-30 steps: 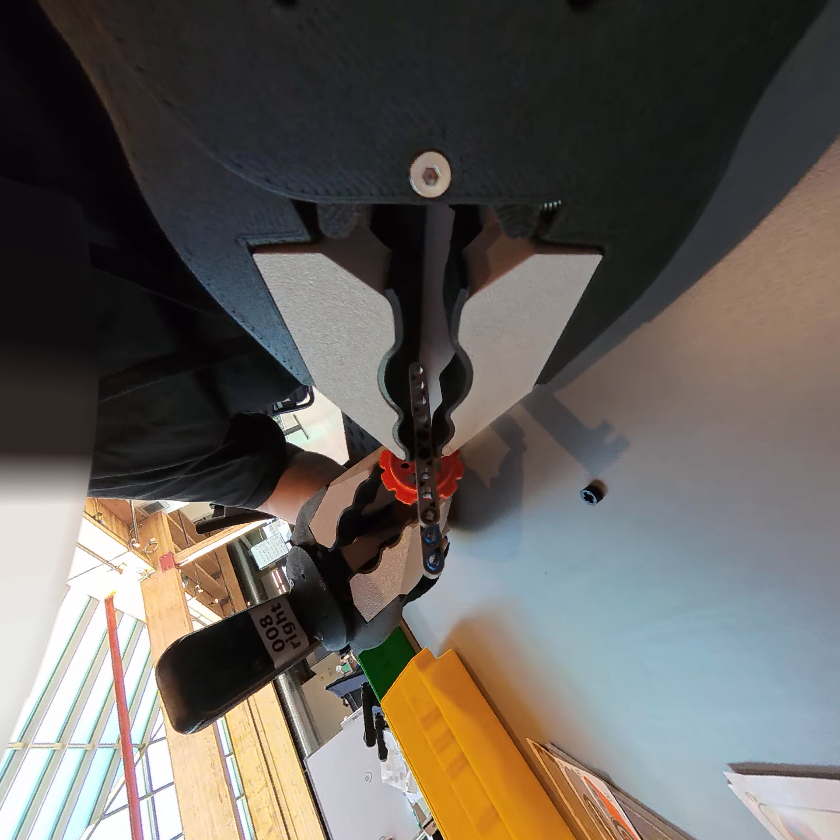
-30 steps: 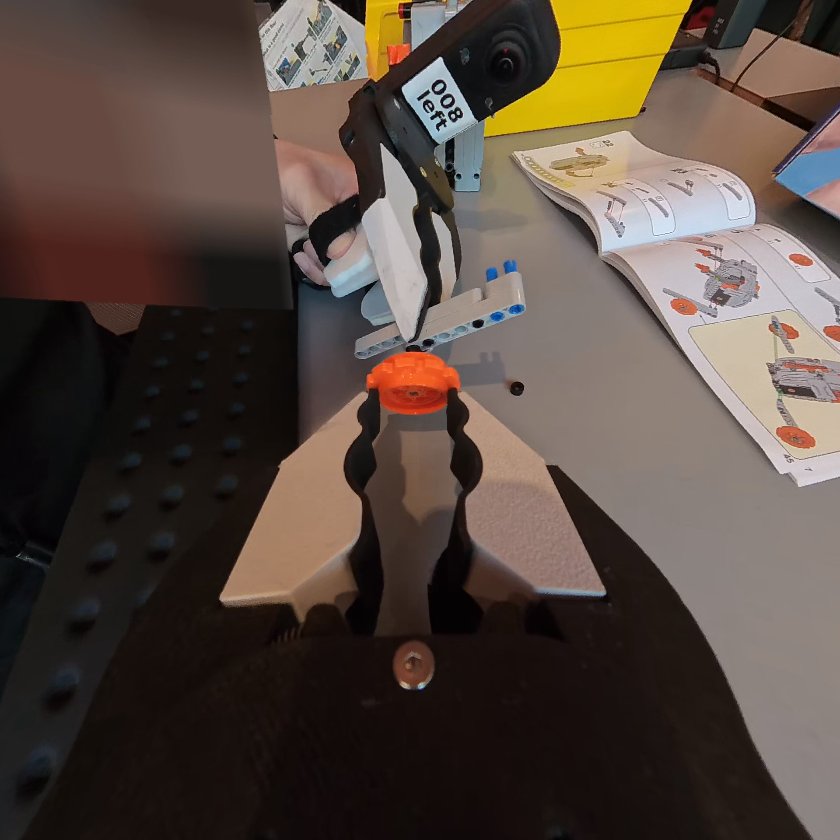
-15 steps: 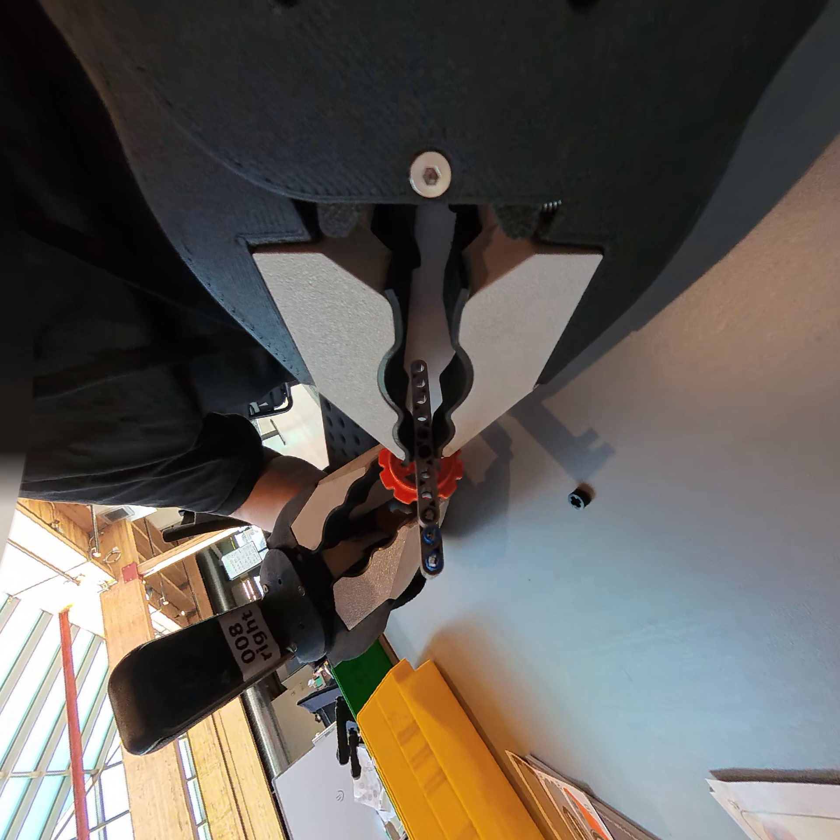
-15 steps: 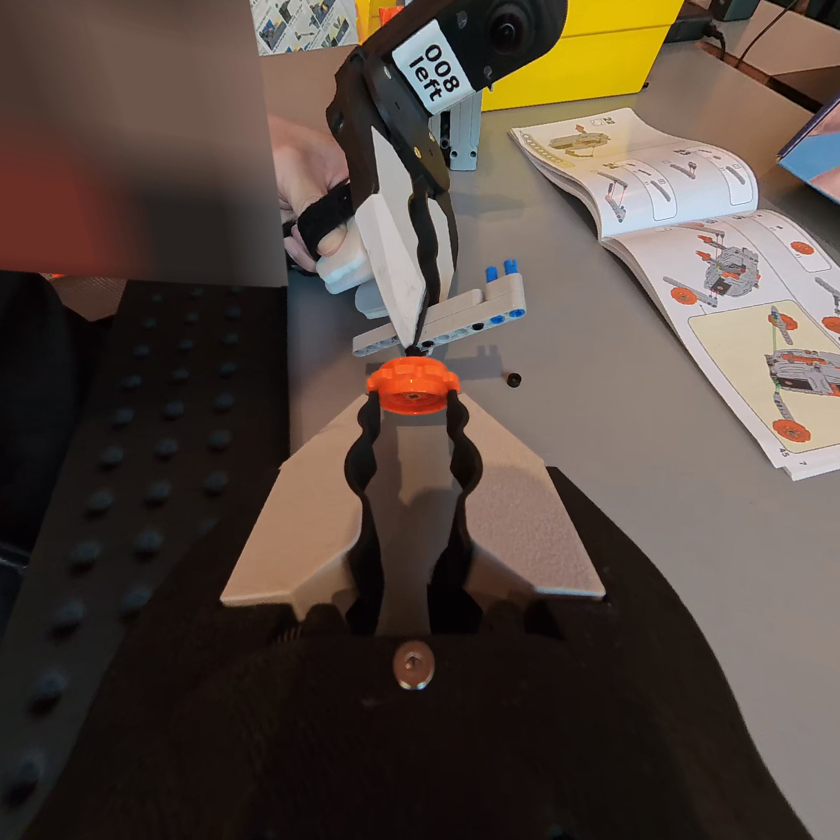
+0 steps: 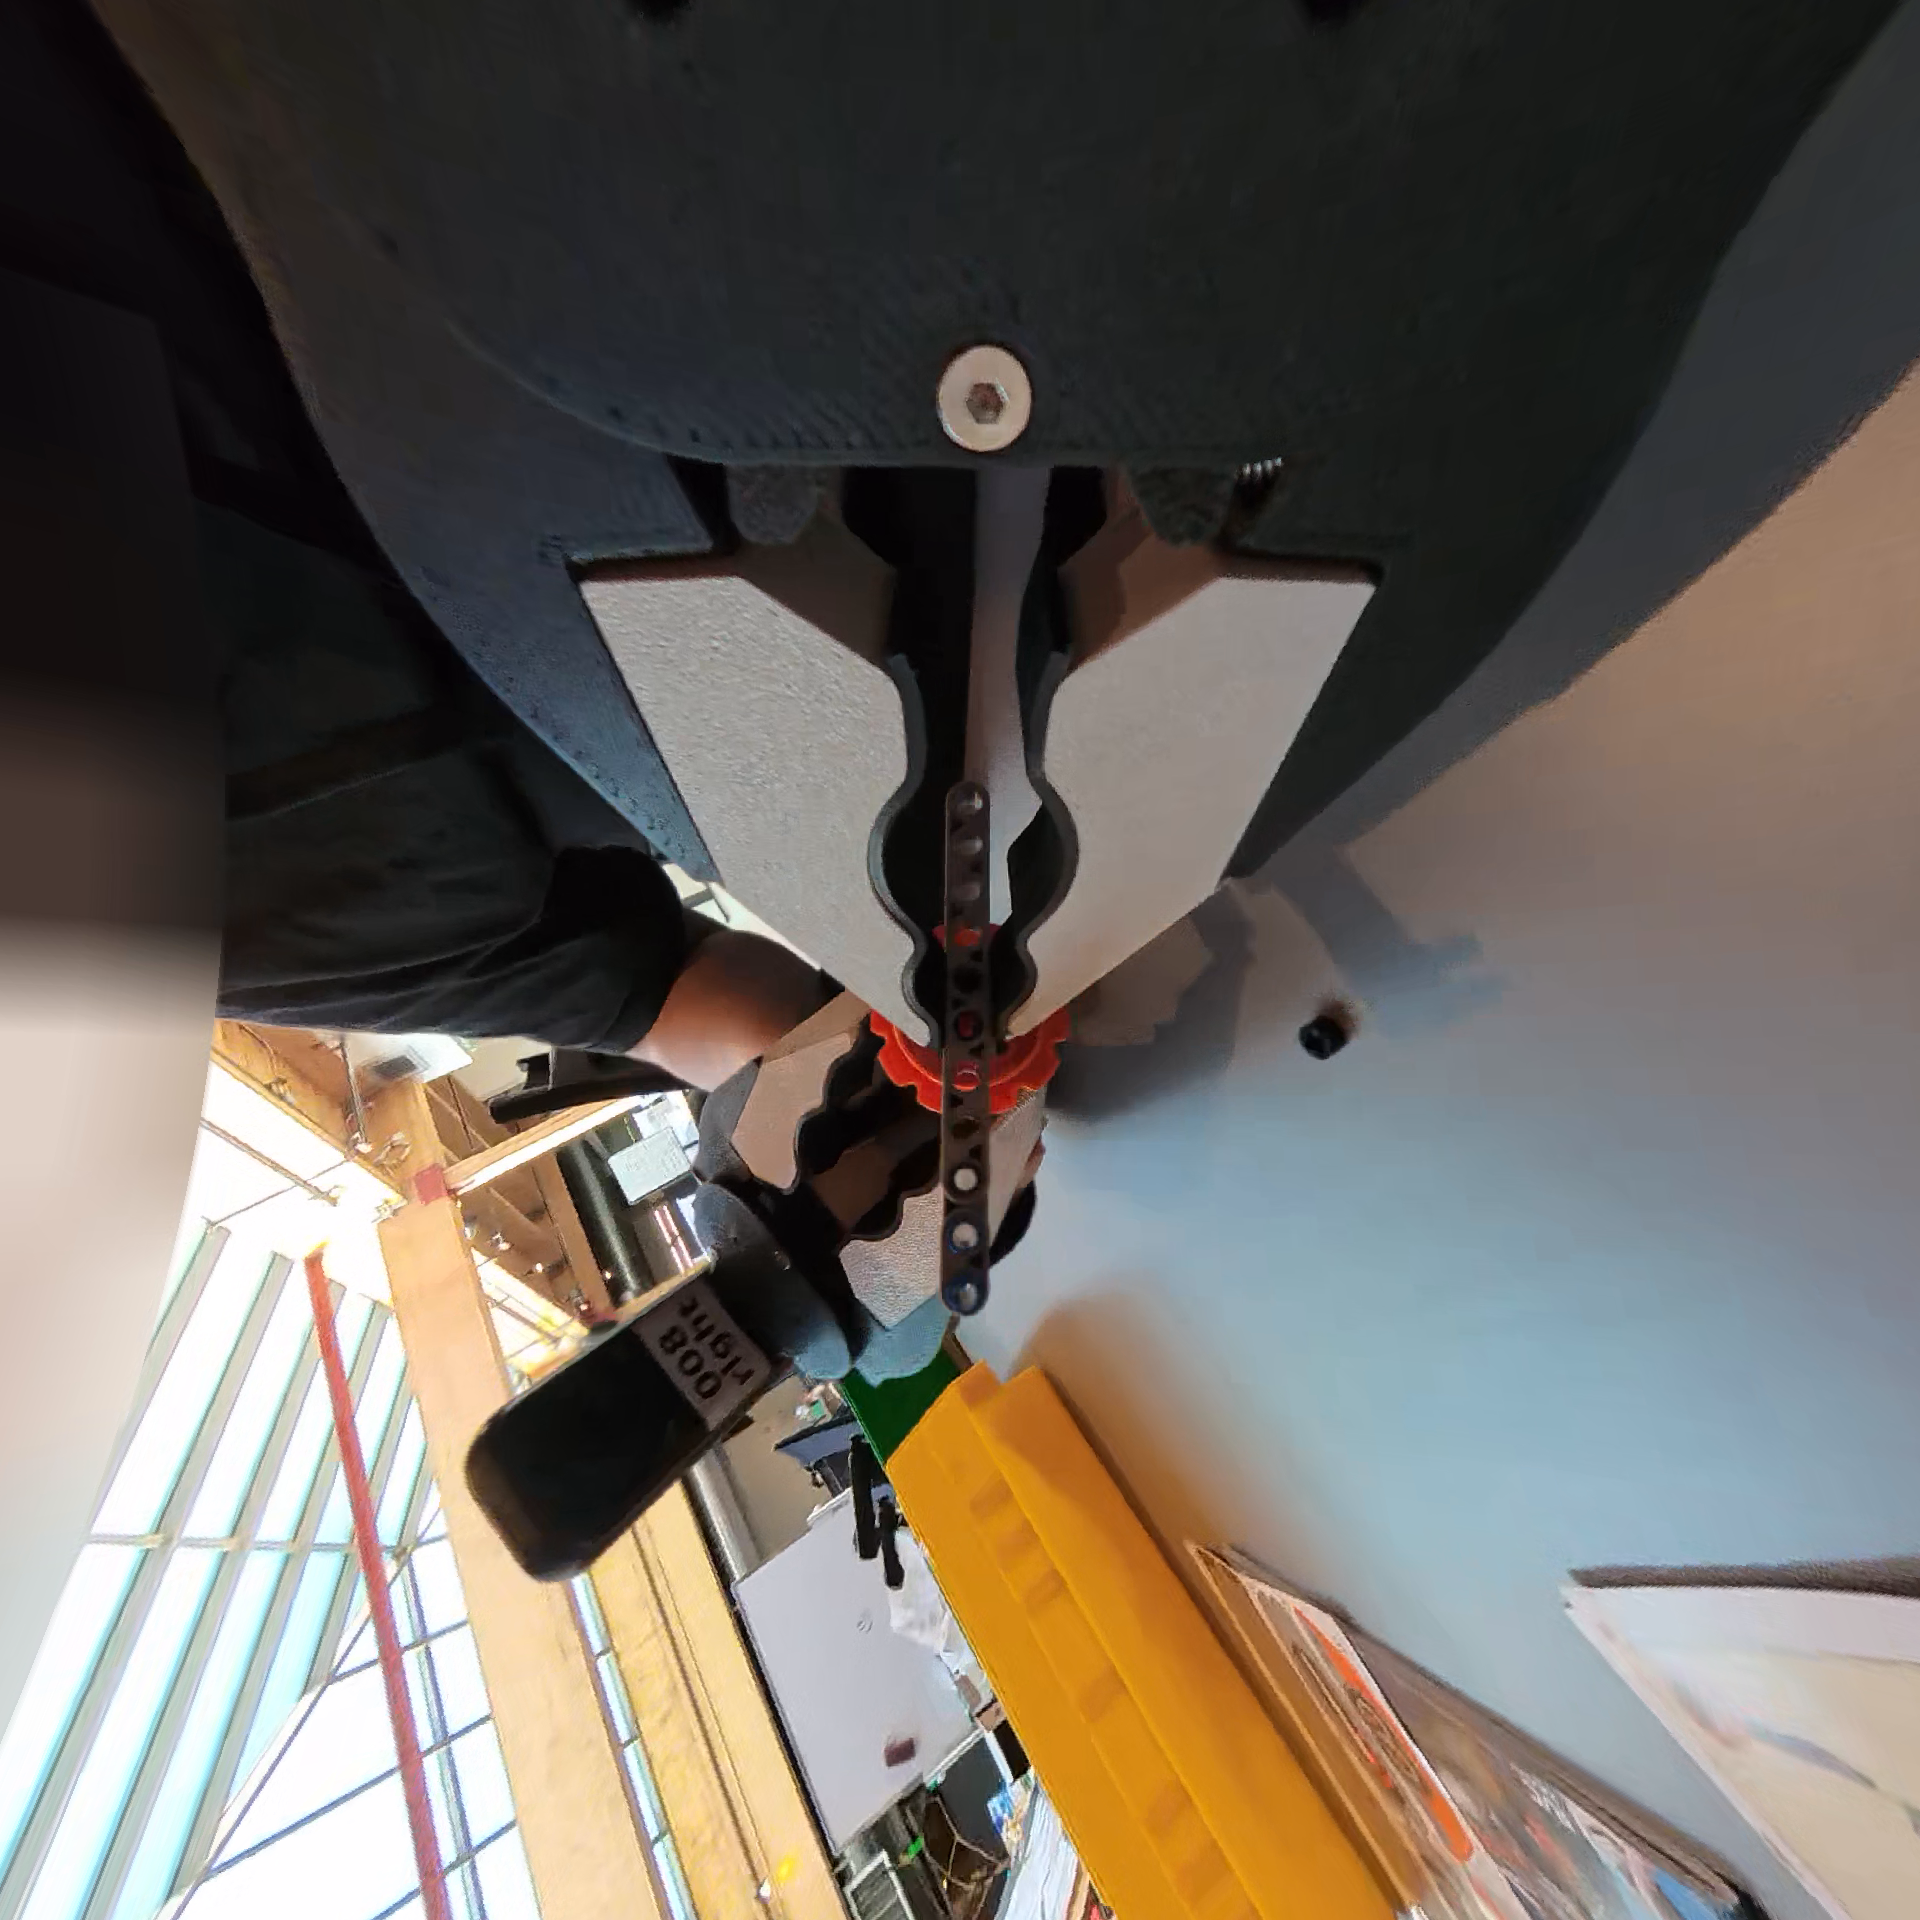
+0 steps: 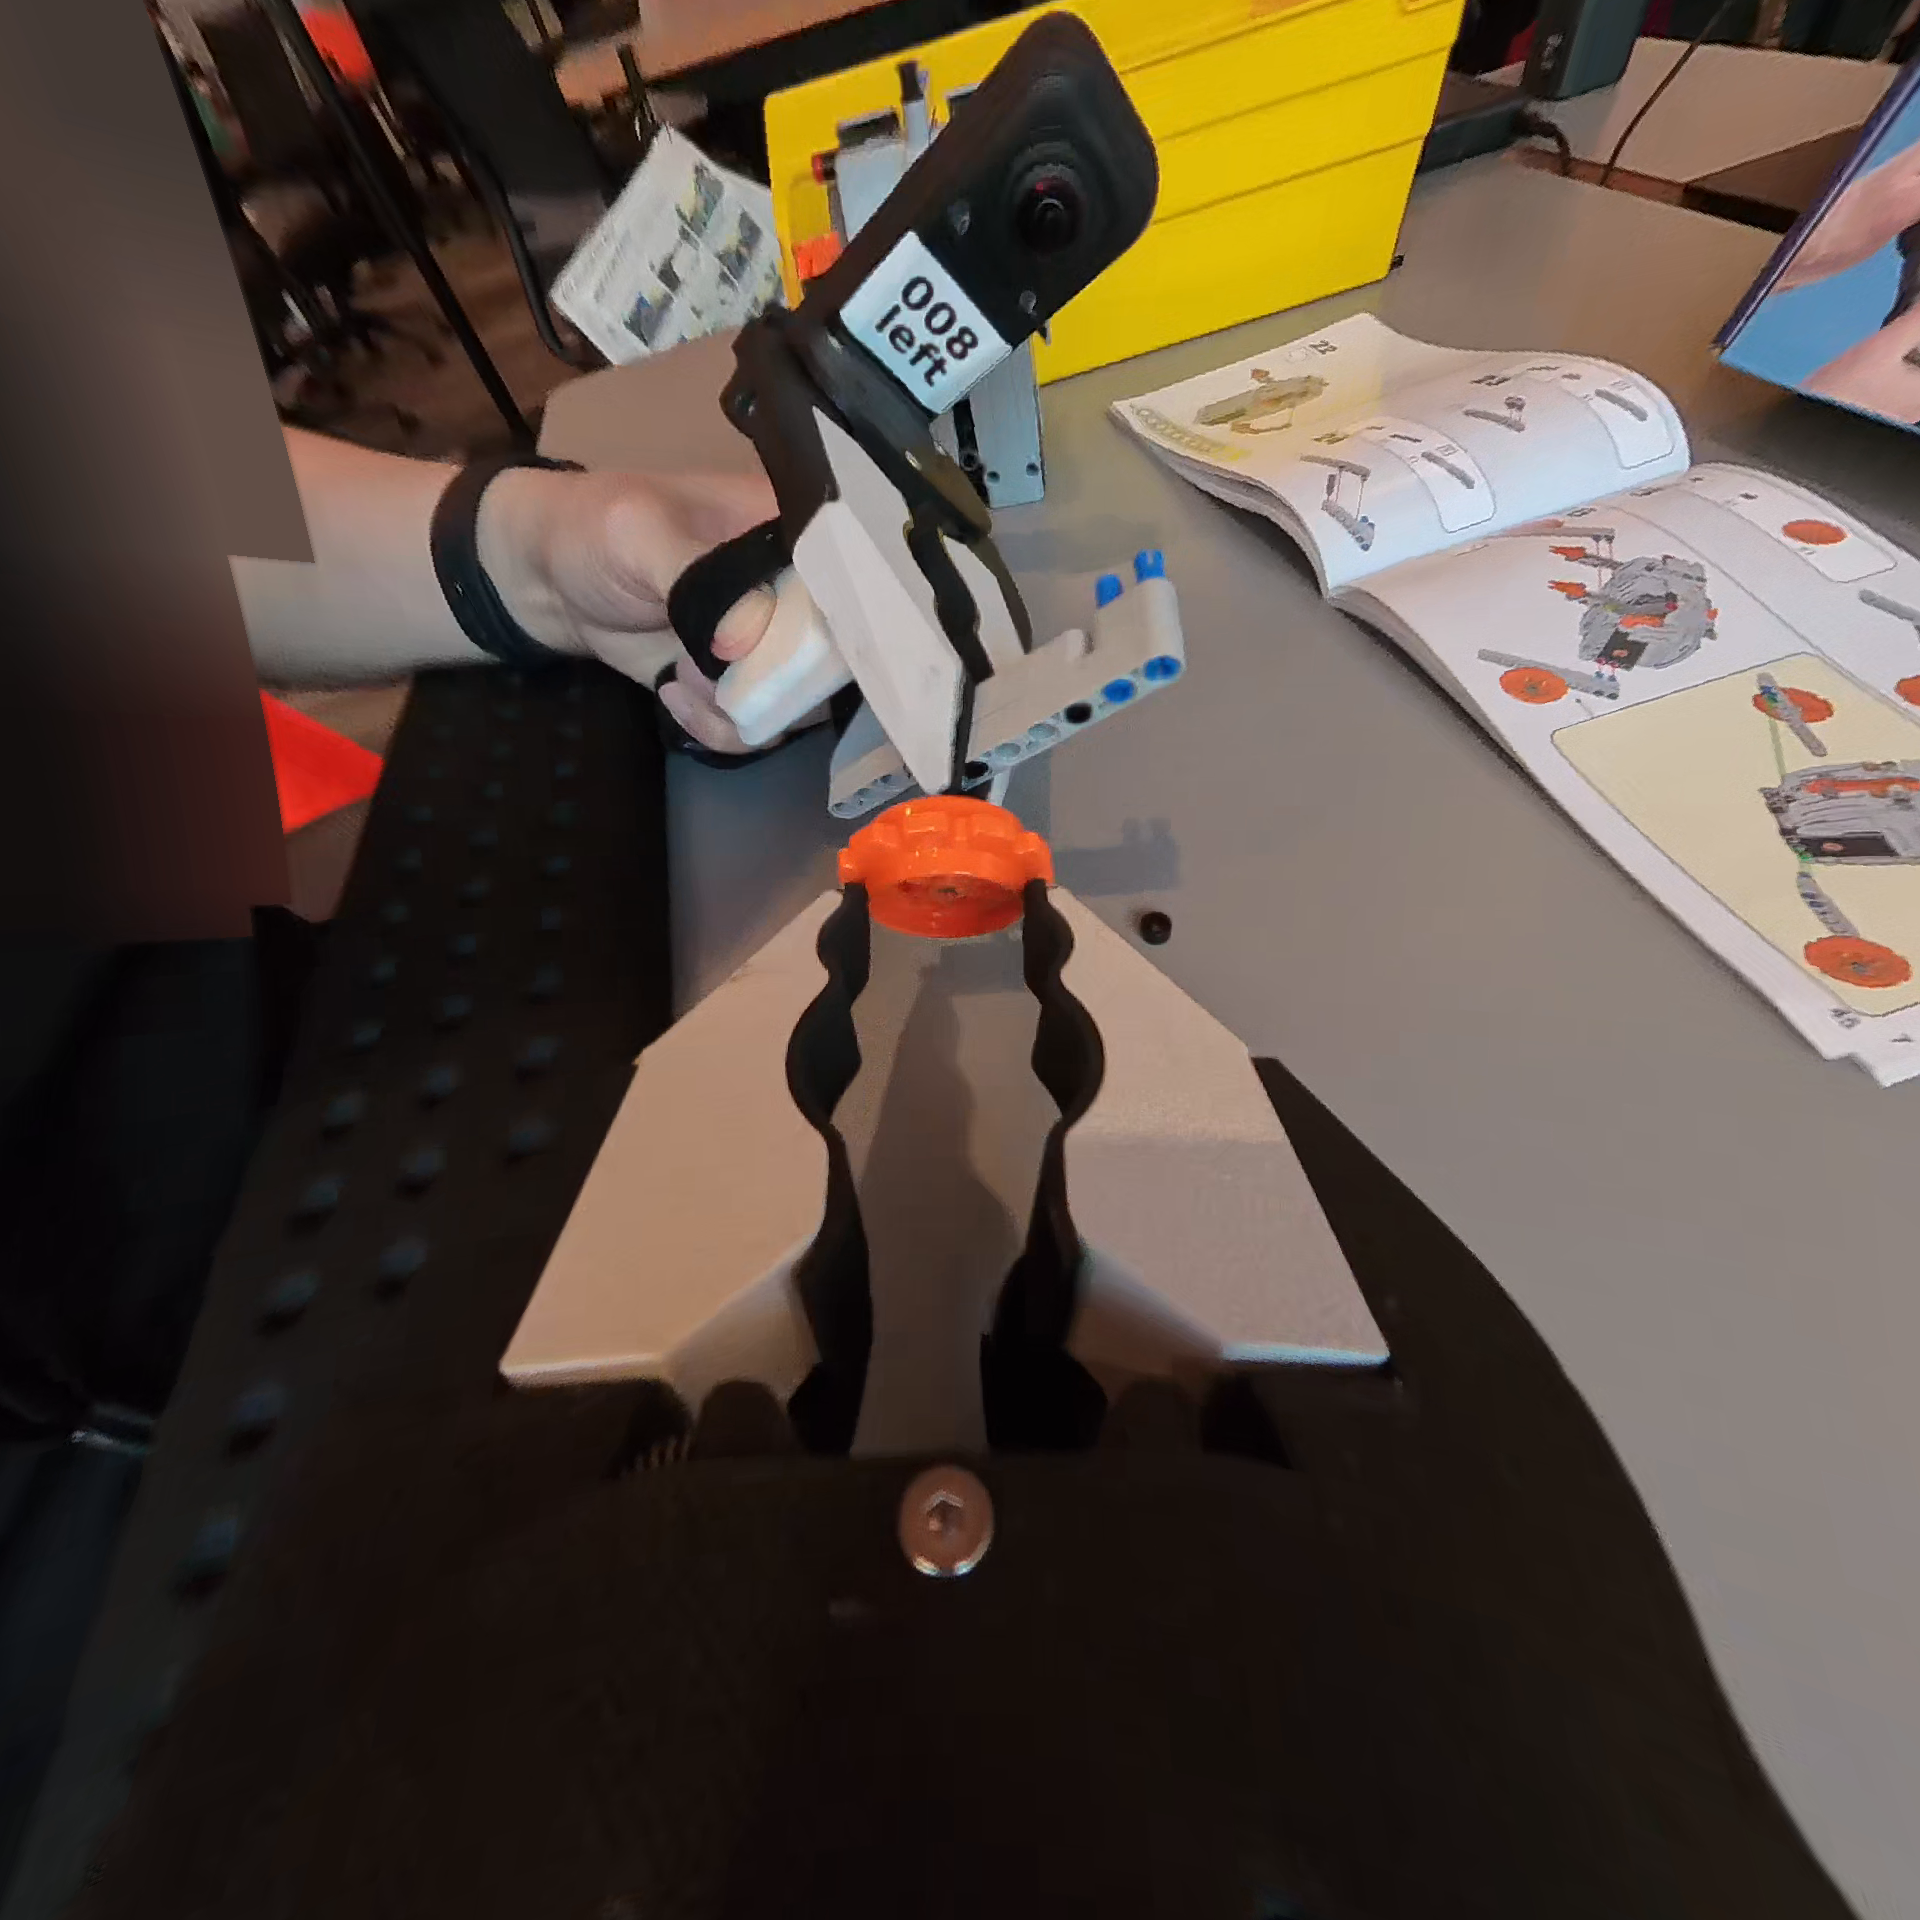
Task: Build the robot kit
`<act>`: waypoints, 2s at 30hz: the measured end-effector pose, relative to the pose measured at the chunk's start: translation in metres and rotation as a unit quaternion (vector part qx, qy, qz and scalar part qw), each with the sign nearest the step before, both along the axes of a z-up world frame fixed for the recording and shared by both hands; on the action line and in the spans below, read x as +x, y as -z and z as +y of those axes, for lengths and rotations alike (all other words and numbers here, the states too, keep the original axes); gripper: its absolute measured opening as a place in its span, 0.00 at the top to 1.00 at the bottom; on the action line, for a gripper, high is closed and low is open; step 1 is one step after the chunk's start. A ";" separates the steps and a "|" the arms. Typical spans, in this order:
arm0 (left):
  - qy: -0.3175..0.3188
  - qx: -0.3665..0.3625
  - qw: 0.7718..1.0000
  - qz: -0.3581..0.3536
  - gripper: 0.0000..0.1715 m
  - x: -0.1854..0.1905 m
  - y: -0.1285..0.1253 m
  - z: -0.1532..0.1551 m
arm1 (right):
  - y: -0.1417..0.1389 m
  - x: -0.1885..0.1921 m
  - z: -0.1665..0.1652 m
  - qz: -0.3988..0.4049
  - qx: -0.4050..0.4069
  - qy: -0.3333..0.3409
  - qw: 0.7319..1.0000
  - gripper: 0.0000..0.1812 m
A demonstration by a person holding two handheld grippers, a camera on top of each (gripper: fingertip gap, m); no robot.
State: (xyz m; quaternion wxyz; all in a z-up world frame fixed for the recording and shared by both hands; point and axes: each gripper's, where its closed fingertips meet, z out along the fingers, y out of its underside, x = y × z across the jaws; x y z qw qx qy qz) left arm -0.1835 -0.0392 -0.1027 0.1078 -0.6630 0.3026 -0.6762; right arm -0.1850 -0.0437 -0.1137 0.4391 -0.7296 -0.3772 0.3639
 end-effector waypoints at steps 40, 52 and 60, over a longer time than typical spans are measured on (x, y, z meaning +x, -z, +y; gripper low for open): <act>0.027 0.353 0.934 -0.044 0.89 0.008 -0.054 -0.041 | -0.057 0.007 -0.029 -0.002 -0.106 -0.112 0.988 0.84; 0.044 0.300 0.949 -0.082 0.96 -0.006 -0.051 -0.053 | -0.052 -0.007 -0.043 0.123 -0.128 -0.152 0.972 0.84; -0.045 0.412 0.910 0.002 0.92 -0.006 -0.035 -0.006 | -0.049 0.003 -0.005 0.102 -0.049 -0.033 0.993 0.84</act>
